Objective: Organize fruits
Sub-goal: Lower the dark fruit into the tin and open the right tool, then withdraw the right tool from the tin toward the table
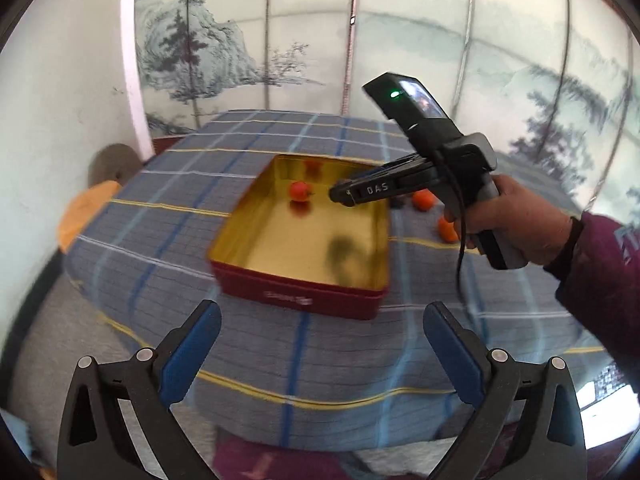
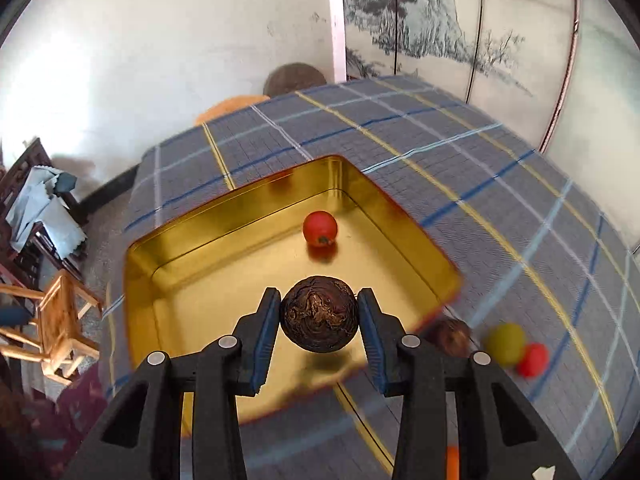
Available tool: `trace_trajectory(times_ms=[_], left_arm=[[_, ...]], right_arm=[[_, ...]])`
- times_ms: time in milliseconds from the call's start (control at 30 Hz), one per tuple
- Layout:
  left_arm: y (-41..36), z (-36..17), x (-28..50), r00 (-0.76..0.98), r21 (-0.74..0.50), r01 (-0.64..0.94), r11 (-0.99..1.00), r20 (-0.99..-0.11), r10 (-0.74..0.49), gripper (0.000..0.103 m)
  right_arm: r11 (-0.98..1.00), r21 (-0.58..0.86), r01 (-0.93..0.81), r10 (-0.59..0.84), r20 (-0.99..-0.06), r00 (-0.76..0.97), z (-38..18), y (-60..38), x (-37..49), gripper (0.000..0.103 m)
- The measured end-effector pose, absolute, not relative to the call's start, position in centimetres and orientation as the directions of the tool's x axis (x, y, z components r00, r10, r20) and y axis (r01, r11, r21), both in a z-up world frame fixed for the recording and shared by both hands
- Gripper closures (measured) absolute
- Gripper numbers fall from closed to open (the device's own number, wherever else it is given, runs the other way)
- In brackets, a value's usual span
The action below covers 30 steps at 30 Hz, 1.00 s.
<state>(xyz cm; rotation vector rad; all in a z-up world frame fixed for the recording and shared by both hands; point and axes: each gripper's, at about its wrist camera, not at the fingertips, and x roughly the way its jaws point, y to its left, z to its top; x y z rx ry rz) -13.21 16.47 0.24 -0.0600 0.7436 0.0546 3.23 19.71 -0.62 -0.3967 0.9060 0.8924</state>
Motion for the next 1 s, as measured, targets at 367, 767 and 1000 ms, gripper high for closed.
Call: trace_trajectory(times_ms=[367, 767, 1000], left_arm=[[19.4, -1.8, -12.6, 0.668, -0.048, -0.154, 0.987, -0.741, 0.068, 0.002], [19.7, -2.6, -12.0, 0.629, -0.006, -0.18, 0.984, -0.77, 0.11, 0.002], [19.1, -2.8, -11.8, 0.615, 0.014, -0.169, 0.985, -0.779, 0.117, 0.002]], right_arm=[[0.663, 0.024, -0.748, 0.403, -0.854, 0.33, -4.0, 22.3, 5.5, 0.066], [0.676, 0.056, -0.735, 0.432, -0.838, 0.334, -4.0, 23.9, 6.0, 0.064], [0.682, 0.119, -0.721, 0.532, -0.757, 0.379, -1.5, 21.8, 4.8, 0.039]])
